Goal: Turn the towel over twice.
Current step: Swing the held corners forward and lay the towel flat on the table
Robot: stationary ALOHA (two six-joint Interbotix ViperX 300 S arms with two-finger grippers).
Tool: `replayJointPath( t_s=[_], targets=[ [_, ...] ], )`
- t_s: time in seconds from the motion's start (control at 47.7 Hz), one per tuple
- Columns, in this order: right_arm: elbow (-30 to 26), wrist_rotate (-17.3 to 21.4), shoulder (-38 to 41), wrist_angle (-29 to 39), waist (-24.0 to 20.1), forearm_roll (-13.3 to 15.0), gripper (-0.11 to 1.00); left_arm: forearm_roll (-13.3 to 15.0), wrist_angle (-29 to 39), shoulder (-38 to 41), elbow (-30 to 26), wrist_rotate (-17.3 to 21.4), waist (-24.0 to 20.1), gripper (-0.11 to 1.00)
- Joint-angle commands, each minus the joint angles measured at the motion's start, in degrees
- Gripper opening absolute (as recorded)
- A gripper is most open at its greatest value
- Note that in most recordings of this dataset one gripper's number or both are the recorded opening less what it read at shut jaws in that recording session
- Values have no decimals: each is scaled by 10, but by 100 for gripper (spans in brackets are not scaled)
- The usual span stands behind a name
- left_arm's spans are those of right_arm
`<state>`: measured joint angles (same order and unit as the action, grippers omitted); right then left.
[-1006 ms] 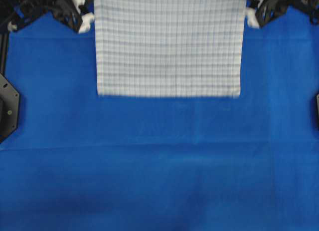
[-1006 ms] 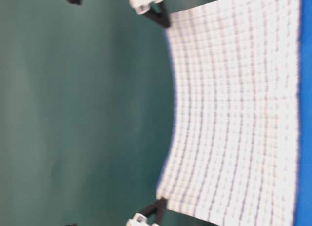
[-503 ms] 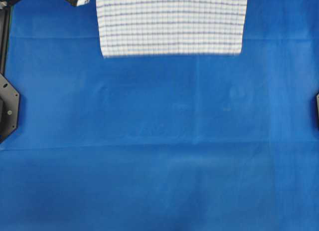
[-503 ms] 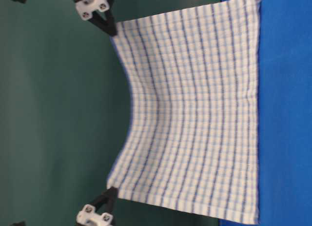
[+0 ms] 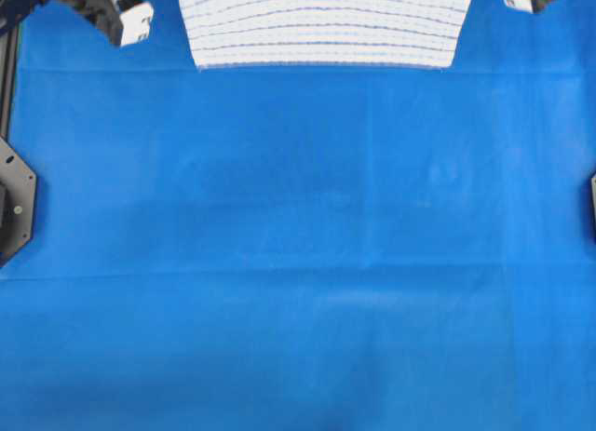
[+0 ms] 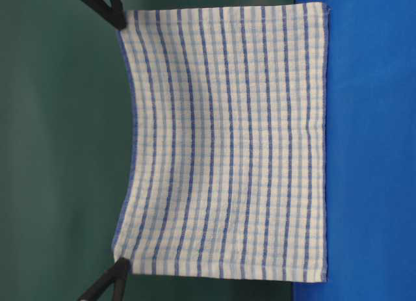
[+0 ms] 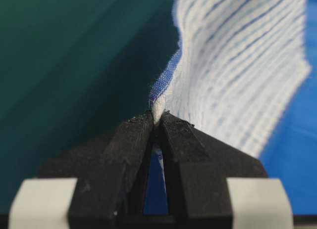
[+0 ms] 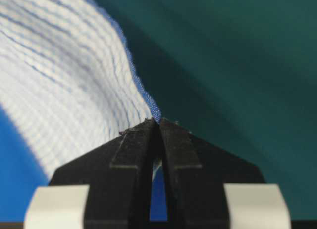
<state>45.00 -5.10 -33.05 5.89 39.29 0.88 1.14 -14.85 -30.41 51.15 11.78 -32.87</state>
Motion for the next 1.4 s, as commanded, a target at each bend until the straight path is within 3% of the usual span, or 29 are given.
replayJointPath(
  t_s=[0.0,0.356,0.587,0.859,1.11,1.383],
  targets=[
    [5,4,-33,25,-27,-1,6,1,3,-33,11,-8,30,4],
    [58,20,-85,89,-148,-33,6,2,79,-88,68,-33,137,4],
    [99,77,-73,88,-220,-35,6,2,84,-76,105,-63,201,4],
    [161,162,-30,60,-312,-34,6,2,79,-29,161,-135,294,4],
    [176,214,31,23,-394,-35,6,2,71,27,159,-195,365,4],
    [164,258,87,17,-462,-34,6,2,71,89,134,-211,412,4]
  ],
)
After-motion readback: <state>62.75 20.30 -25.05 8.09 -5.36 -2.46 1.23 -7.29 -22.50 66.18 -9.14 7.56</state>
